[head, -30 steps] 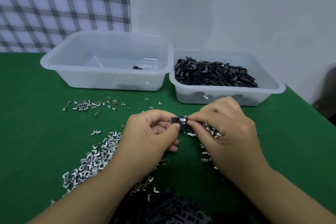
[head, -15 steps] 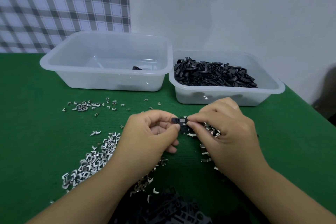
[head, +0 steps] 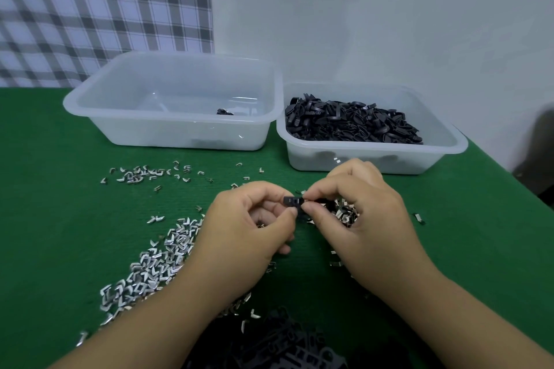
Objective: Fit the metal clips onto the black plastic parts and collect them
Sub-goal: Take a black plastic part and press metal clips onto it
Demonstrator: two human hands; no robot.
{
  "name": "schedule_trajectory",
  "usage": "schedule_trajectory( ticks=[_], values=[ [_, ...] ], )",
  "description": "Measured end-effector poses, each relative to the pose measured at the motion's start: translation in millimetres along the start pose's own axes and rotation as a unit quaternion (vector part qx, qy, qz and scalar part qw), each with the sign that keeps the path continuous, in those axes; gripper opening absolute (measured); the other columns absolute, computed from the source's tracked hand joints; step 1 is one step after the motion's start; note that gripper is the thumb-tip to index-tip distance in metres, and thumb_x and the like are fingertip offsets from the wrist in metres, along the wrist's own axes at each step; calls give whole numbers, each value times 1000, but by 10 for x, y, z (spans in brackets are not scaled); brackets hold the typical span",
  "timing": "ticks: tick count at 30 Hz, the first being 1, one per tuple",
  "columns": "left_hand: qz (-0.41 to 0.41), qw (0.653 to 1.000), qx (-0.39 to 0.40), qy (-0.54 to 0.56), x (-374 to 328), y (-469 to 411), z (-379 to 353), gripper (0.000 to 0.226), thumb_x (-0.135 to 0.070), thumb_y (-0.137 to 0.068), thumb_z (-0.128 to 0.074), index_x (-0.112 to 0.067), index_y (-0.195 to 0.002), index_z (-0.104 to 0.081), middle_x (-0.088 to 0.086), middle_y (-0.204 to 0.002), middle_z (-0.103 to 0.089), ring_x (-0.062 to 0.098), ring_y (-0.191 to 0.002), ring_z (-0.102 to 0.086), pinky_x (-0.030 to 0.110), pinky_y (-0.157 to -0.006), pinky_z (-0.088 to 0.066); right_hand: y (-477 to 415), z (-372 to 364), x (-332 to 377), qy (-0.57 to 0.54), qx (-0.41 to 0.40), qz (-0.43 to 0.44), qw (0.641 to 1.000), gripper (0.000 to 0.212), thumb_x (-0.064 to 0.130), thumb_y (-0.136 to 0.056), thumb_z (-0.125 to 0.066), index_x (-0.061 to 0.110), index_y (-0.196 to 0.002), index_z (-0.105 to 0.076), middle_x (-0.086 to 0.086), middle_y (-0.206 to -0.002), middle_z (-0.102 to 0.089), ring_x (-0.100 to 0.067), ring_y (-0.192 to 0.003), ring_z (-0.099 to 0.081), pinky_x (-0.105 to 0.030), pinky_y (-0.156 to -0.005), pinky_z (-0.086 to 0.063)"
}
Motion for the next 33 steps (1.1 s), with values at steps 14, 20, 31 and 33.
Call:
schedule_trajectory(
  ticks=[14,20,31,33],
  values=[
    [-150,975,-94,-134,-267,93,92,31,1,-77,-72,-30,-77,-71,-5,-75,-65,9,-62,-67,24,-57,-58,-36,36,85,-54,7,-61,997,16,5,-75,-73,20,-74,-67,10,-72,-51,-10,-76,-50,-12,-70,-36],
    [-118,983,-90,-105,-212,84,86,32,2,-78,-71,-30,-73,-69,0,-70,-66,9,-59,-68,22,-58,-57,-54,50,118,-45,13,-55,997,15,7,-75,-73,22,-75,-68,12,-73,-52,-6,-77,-50,-11,-71,-36],
    [-89,977,-119,-154,-156,63,153,29,-7,-82,-61,-34,-90,-69,-4,-72,-56,8,-59,-56,13,-52,-47,-71,26,-244,136,194,-177,955,9,31,-77,-73,31,-69,-67,13,-82,-58,-8,-88,-51,-30,-79,-43],
    [-81,977,-126,-152,-136,59,178,27,-8,-82,-61,-33,-89,-70,-4,-69,-55,9,-58,-55,10,-50,-42,-58,-8,-220,156,210,-171,950,6,32,-78,-71,31,-73,-68,14,-83,-56,-11,-91,-50,-32,-83,-40]
  ],
)
Point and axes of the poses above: each hand's wrist, its own y-axis away from the middle knuckle, its own z-axis out of the back of the hand, x = y × z, the point moved 7 cm from there along -y, towards the middle knuckle
